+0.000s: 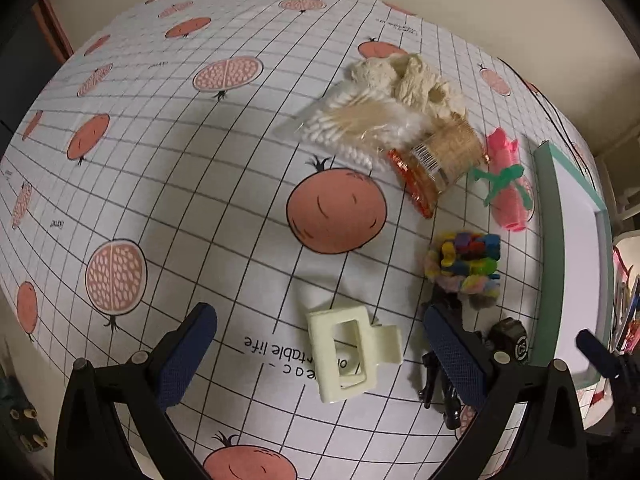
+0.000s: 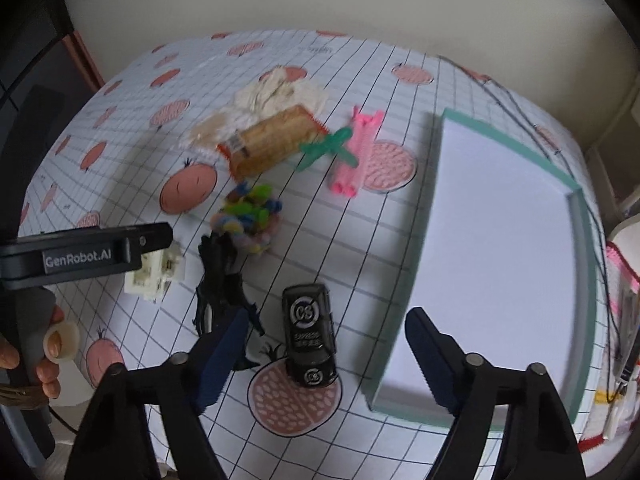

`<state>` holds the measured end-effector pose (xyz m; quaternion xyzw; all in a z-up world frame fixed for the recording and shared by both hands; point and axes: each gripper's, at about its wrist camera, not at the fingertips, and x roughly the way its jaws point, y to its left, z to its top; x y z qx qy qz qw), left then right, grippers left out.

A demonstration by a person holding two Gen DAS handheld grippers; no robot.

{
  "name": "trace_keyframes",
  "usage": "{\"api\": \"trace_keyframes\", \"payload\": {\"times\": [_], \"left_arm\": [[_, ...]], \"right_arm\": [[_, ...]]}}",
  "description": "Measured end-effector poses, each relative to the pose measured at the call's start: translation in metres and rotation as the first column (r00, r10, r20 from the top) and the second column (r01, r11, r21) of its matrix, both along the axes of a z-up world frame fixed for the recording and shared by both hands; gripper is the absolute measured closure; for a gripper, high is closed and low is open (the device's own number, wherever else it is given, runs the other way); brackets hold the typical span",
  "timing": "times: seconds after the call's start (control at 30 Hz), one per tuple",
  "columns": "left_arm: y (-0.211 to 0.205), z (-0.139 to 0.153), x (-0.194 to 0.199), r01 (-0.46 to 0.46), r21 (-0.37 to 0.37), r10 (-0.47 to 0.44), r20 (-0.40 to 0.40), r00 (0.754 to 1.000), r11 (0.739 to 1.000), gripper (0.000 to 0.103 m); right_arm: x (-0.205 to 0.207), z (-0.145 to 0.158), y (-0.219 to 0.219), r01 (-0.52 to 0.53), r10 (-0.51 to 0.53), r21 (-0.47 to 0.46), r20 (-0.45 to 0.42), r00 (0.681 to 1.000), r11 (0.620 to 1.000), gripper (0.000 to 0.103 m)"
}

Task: Organize objects
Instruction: 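Grasp the cream hair clip with left tool while right tool grasps black toy car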

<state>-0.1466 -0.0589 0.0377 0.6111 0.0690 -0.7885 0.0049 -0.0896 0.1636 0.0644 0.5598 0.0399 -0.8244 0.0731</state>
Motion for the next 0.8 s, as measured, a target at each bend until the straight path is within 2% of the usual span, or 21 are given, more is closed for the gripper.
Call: {"api": "trace_keyframes", "payload": {"times": [0.13, 0.3, 0.33, 0.5, 0.57, 0.67, 0.8], "left_arm": [[-0.002, 0.000, 0.002, -0.008, 0.013, 0.008, -0.007, 1.000, 1.000, 0.000], [0.004, -0.002, 0.006, 0.004, 0.017, -0.004, -0.011, 1.000, 1.000, 0.001], [0.006, -0.003, 0.006, 0.009, 0.016, -0.009, -0.009, 1.000, 1.000, 0.002], [0.014, -0.004, 0.005, 0.019, 0.013, -0.019, -0.003, 1.000, 1.000, 0.007], [0.017, -0.005, 0.006, 0.029, 0.015, -0.029, -0.001, 1.000, 0.999, 0.014], [0.022, -0.006, 0.006, 0.042, 0.016, -0.042, 0.005, 0.999, 0.999, 0.015], [0.029, -0.008, 0.006, 0.058, 0.016, -0.058, 0.010, 0.998, 0.998, 0.025]], "right_arm": [[0.000, -0.007, 0.003, 0.001, -0.001, -0.004, 0.019, 1.000, 1.000, 0.031], [-0.003, -0.014, 0.004, 0.006, -0.005, -0.019, 0.046, 0.999, 1.000, 0.049], [-0.003, -0.015, 0.003, 0.004, -0.003, -0.021, 0.050, 0.999, 1.000, 0.050], [-0.004, -0.020, 0.001, -0.005, 0.007, -0.027, 0.069, 0.998, 1.000, 0.059], [-0.004, -0.022, -0.001, -0.013, 0.015, -0.023, 0.077, 0.997, 1.000, 0.062], [-0.003, -0.026, -0.004, -0.025, 0.027, -0.018, 0.090, 0.996, 1.000, 0.065], [-0.003, -0.033, -0.008, -0.037, 0.037, -0.002, 0.107, 0.994, 0.999, 0.069]]}}
